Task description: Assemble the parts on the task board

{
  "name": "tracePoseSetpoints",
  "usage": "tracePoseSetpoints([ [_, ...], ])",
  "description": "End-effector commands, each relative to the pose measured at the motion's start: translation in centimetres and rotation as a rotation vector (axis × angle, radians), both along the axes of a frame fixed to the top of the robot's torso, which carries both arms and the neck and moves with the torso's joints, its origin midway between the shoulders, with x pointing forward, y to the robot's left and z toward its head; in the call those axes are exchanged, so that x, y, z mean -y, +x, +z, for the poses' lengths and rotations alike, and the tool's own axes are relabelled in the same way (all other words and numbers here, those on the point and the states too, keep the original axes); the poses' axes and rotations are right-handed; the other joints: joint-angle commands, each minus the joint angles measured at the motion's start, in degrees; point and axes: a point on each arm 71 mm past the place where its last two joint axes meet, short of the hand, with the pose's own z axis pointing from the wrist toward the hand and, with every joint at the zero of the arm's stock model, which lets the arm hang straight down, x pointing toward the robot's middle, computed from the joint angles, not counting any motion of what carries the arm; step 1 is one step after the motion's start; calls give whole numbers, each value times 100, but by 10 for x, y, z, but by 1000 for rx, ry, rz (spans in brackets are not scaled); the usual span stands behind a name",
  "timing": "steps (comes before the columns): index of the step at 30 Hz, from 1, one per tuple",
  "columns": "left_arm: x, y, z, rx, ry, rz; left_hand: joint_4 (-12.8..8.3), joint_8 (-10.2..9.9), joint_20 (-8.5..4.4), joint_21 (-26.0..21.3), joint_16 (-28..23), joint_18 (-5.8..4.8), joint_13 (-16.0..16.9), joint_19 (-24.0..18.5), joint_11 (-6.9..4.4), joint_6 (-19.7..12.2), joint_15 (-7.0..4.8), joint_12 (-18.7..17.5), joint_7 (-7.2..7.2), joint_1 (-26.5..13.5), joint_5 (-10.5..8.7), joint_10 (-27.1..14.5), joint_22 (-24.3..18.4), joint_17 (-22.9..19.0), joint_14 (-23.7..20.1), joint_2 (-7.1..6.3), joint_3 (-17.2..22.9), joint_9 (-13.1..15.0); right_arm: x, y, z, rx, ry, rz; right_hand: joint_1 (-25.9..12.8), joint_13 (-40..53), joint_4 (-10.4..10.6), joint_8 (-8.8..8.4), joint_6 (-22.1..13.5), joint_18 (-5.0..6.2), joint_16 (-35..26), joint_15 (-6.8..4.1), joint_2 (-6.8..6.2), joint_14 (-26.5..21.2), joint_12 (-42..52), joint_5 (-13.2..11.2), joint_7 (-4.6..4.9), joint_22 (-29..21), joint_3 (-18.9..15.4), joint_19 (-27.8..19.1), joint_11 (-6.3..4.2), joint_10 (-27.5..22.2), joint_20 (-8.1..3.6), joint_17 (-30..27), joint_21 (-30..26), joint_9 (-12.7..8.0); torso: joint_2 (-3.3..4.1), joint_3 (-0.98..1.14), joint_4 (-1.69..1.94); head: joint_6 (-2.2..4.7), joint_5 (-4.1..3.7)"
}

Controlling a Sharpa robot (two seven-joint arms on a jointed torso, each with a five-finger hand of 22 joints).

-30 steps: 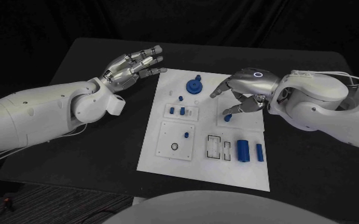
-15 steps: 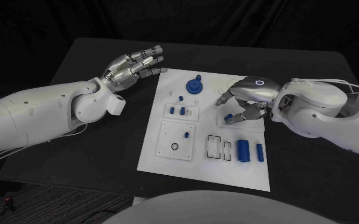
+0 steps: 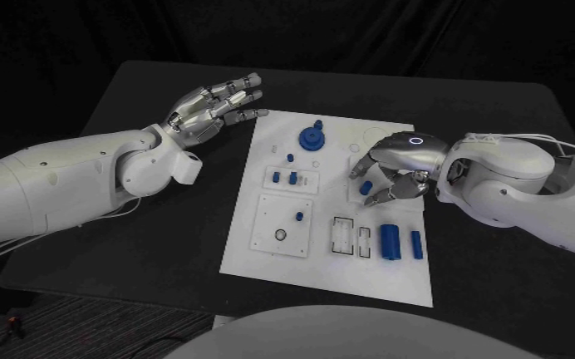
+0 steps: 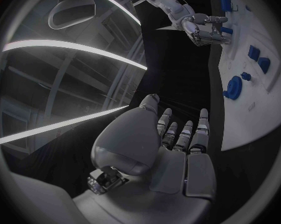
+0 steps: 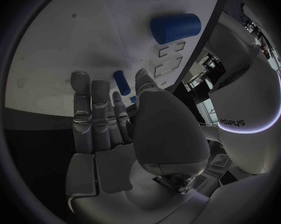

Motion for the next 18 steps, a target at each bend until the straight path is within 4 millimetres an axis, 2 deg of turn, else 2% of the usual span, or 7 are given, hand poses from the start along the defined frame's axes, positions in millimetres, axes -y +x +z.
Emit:
tracePoseSetpoints([
  [1, 1, 0, 1, 5, -21, -4, -1, 32, -4, -7, 21, 27, 6, 1, 41, 14, 36, 31, 4, 29, 44, 18, -11, 6, -20, 56, 40, 4, 1, -1, -3, -10, -17, -4, 195, 1, -139, 57, 134, -55, -18, -32, 142, 16, -23, 507, 11, 288, 104, 26, -9, 117, -12, -20, -54, 22, -7, -8, -3, -1, 2],
  [5, 1, -1, 0, 4, -21, -5, -9, 31, -4, -6, 23, 26, 6, 5, 42, 9, 38, 29, 5, 36, 53, 16, -10, 6, -21, 62, 53, 3, 1, 0, -3, -8, -16, -3, 538, 27, -463, 174, 450, -50, -36, -81, 275, 1, 39, 965, 16, 304, 242, 32, -63, 382, -53, -46, -69, 99, -7, -5, 4, -1, 0],
  [7, 1, -1, 0, 3, -20, -5, -9, 31, -4, -6, 23, 26, 6, 5, 42, 9, 38, 29, 5, 36, 53, 16, -10, 6, -21, 62, 53, 3, 1, -1, -3, 0, -16, 1, 595, 28, -511, 181, 492, -51, -28, -93, 290, 3, 51, 1019, 1, 311, 281, 35, -75, 456, -67, -37, -63, 114, -9, -4, 2, -1, 6],
  [9, 1, 0, 0, 3, -20, -5, -26, 32, -4, -8, 26, 23, 6, 4, 45, 7, 41, 33, 7, 49, 68, 17, -20, 6, -22, 68, 76, 3, 1, -1, -3, 9, -14, 6, 672, 39, -557, 243, 655, -54, -25, -138, 311, 10, 102, 1018, -14, 327, 375, 46, -130, 713, -103, -34, -27, 174, -11, -4, 2, -1, 5],
  [12, 1, 0, 0, 1, -19, -6, -31, 31, -4, -8, 27, 23, 6, 4, 45, 5, 41, 33, 8, 53, 72, 16, -22, 6, -22, 69, 82, 2, 1, -1, -3, 20, -12, 12, 704, 40, -564, 262, 716, -55, -28, -163, 311, 13, 114, 998, -22, 333, 431, 51, -165, 844, -127, -37, -9, 203, -11, -5, 5, -1, 5],
  [15, 1, 0, -1, 0, -19, -6, -39, 32, -5, -9, 27, 22, 6, 2, 46, 11, 42, 34, 8, 59, 77, 16, -28, 6, -24, 70, 91, 3, 1, -2, -4, 25, -13, 15, 763, 50, -583, 303, 821, -57, -21, -211, 307, 27, 150, 953, -10, 343, 515, 62, -229, 1046, -166, -26, 28, 251, -11, -8, 7, -1, 7],
  [18, 1, -1, -1, -2, -18, -7, -58, 33, -5, -9, 29, 20, 6, 5, 48, 12, 43, 36, 10, 71, 85, 17, -31, 6, -25, 70, 110, 3, 1, -2, -5, 26, -14, 17, 794, 61, -580, 363, 981, -60, -43, -278, 278, 34, 186, 843, 43, 343, 597, 65, -313, 1314, -218, -42, 32, 324, -9, -10, 4, -1, 16],
])
